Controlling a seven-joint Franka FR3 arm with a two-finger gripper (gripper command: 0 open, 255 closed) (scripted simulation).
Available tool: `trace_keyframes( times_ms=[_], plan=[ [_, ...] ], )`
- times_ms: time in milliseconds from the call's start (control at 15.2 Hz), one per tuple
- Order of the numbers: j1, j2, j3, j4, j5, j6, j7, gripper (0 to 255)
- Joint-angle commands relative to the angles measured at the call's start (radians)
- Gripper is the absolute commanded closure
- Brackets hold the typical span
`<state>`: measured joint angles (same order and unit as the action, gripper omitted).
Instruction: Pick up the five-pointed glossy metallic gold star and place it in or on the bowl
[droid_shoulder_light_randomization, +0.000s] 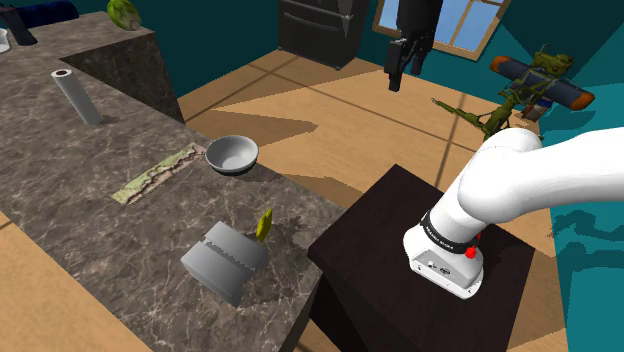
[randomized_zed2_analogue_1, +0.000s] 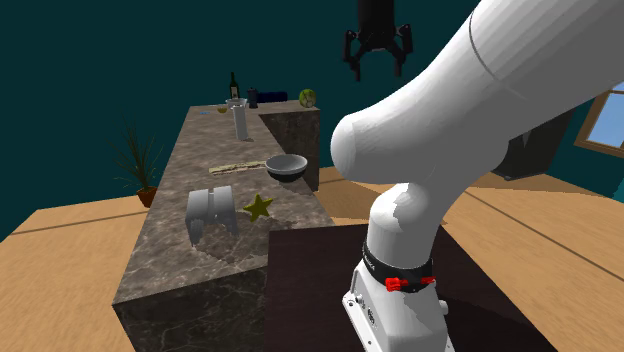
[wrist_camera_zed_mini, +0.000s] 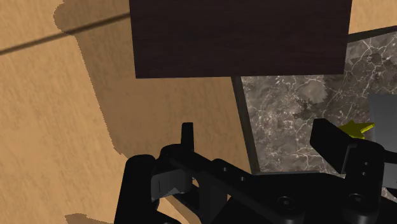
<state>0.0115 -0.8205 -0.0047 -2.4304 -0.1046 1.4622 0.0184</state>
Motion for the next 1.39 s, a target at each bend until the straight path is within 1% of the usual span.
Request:
trace_keyframes(
  times_ms=[0, 330, 660, 990, 1320],
  plan=[
    [0.0, 0.0, 0.0, 0.0, 0.0, 0.0, 0.0, 0],
    [0.012, -0.033, 0.098, -0.134, 0.091, 0.111, 0.171, 0],
    [0.034, -0.013, 0.209, -0.234, 0.188, 0.245, 0.342, 0],
    [0.054, 0.07, 0.33, -0.293, 0.28, 0.407, 0.512, 0],
    [0.054, 0.22, 0.461, -0.305, 0.345, 0.591, 0.684, 0]
  ],
)
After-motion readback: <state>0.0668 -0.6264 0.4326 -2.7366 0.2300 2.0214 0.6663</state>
